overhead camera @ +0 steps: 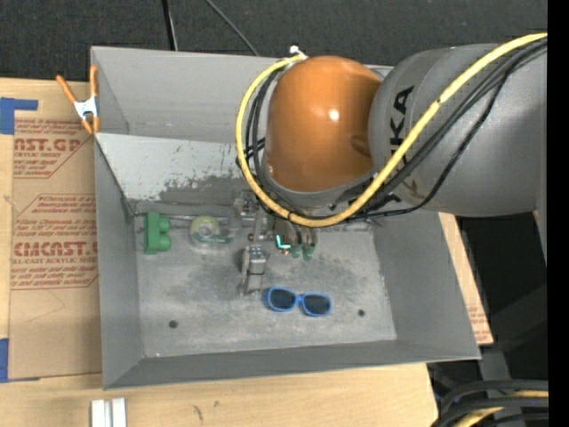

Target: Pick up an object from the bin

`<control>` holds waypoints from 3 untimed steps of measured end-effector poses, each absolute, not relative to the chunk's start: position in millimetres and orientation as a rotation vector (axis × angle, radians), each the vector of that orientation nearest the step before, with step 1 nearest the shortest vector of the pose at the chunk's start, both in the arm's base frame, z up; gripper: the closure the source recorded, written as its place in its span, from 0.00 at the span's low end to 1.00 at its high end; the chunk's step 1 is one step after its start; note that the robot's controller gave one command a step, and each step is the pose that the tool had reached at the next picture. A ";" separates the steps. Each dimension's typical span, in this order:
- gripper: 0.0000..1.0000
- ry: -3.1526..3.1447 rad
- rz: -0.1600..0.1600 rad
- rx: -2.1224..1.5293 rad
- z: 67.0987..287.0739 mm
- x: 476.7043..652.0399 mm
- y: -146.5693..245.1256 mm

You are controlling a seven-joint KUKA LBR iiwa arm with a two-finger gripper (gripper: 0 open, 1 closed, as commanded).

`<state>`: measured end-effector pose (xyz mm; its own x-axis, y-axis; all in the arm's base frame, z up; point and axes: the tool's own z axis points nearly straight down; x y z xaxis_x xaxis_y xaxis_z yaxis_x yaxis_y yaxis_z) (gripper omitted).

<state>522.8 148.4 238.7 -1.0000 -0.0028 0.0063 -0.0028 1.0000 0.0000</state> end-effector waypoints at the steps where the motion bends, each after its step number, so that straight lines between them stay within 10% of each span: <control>1: 0.00 -3.108 0.002 0.428 150.5 526.8 77.3; 2: 0.00 -3.032 -0.001 0.813 97.1 540.9 47.8; 3: 1.00 -3.035 -0.003 0.814 98.3 541.5 49.0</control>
Offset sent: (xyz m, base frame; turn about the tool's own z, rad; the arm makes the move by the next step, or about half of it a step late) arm 0.0047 -0.0700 -0.0861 -0.2729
